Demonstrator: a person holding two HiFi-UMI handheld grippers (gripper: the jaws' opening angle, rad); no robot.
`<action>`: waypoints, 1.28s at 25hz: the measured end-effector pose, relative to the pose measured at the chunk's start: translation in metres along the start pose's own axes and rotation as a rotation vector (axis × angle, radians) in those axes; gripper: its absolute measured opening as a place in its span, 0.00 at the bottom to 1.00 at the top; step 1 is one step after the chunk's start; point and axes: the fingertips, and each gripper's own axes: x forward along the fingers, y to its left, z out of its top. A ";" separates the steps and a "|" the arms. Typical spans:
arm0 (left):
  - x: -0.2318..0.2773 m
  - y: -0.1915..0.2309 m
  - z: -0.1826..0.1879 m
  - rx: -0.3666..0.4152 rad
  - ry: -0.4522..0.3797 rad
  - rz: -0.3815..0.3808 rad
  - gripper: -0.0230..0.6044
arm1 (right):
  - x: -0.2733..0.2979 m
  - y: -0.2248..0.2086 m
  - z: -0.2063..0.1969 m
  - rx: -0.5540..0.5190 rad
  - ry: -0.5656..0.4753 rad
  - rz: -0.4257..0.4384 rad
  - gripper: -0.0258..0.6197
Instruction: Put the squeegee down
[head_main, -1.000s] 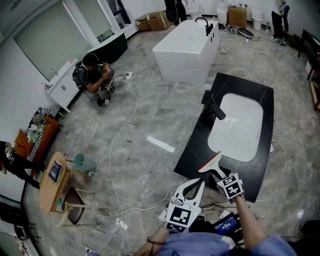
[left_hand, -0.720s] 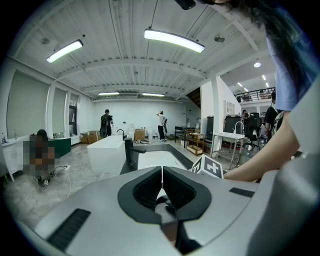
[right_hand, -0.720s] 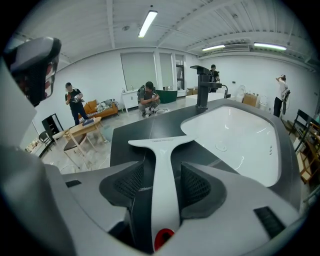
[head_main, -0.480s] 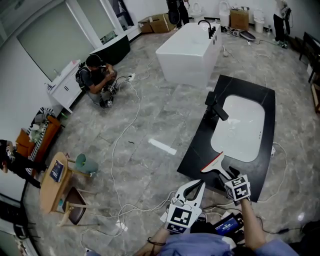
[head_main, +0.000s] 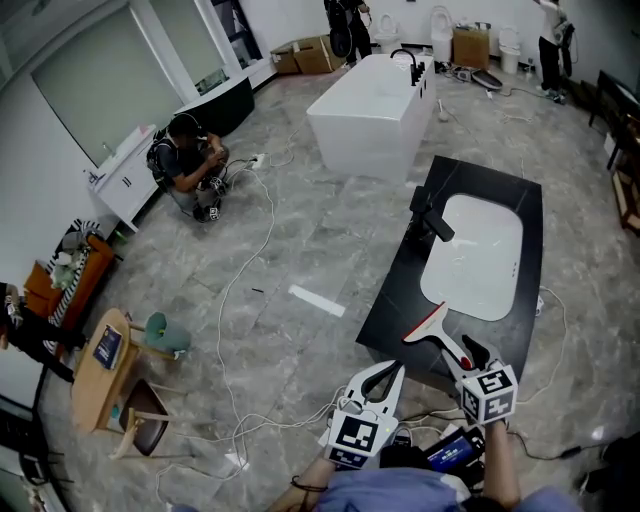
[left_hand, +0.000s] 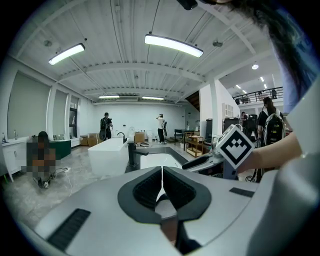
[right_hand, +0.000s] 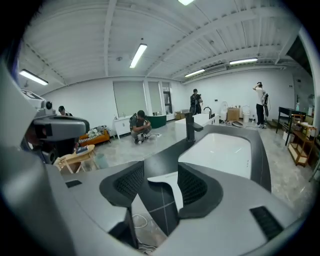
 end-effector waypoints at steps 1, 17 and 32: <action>-0.004 0.001 0.001 0.002 -0.004 -0.002 0.07 | -0.006 0.007 0.005 0.000 -0.014 0.002 0.38; -0.099 0.013 -0.012 0.017 -0.065 -0.054 0.07 | -0.058 0.149 0.013 0.025 -0.102 0.024 0.25; -0.221 0.009 -0.054 0.055 -0.114 -0.182 0.07 | -0.098 0.287 -0.032 0.059 -0.112 -0.067 0.18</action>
